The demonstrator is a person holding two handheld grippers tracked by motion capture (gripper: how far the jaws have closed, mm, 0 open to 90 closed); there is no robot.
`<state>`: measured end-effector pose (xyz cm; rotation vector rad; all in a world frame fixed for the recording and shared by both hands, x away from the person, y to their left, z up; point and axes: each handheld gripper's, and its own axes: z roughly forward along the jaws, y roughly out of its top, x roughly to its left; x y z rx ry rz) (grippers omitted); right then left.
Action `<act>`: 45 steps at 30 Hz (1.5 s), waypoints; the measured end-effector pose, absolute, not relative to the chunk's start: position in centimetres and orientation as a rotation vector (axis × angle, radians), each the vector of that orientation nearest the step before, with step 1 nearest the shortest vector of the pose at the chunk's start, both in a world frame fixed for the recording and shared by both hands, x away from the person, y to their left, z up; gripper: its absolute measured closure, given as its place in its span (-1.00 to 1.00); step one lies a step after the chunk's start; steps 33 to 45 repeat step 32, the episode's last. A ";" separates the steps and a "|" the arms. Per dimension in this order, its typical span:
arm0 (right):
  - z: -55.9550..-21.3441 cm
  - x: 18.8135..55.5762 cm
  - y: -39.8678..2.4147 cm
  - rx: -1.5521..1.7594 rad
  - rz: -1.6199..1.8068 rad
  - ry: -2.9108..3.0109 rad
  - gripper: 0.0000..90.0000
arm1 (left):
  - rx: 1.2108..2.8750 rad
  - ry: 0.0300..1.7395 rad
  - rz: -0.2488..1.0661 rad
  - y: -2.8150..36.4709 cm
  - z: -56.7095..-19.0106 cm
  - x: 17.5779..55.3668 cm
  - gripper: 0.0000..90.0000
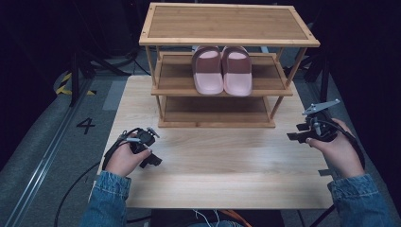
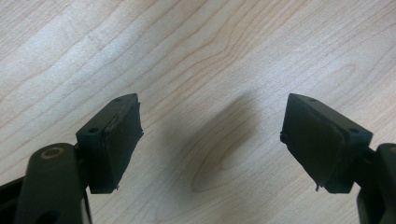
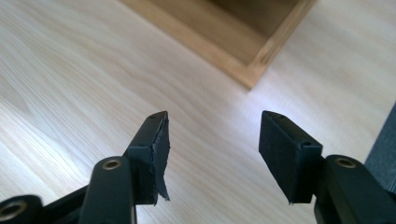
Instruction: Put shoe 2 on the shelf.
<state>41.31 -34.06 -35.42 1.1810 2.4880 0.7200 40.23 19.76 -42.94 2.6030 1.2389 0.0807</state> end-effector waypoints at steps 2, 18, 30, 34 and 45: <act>-36.6 41.2 -34.2 1.196 0.712 2.491 -0.05 | 2.606 1.234 0.072 19.7 -43.1 40.3 -0.54; -43.2 40.7 -35.0 1.264 0.729 2.467 -0.07 | 2.626 1.248 0.048 19.6 -44.2 40.4 -0.55; -46.0 40.8 -33.7 1.202 0.716 2.510 -0.07 | 2.627 1.213 0.126 19.9 -44.9 40.2 -0.55; -46.1 40.8 -33.6 1.193 0.726 2.513 -0.07 | 2.626 1.199 0.143 20.0 -44.9 40.3 -0.55; -46.1 40.8 -33.6 1.193 0.726 2.513 -0.07 | 2.626 1.199 0.143 20.0 -44.9 40.3 -0.55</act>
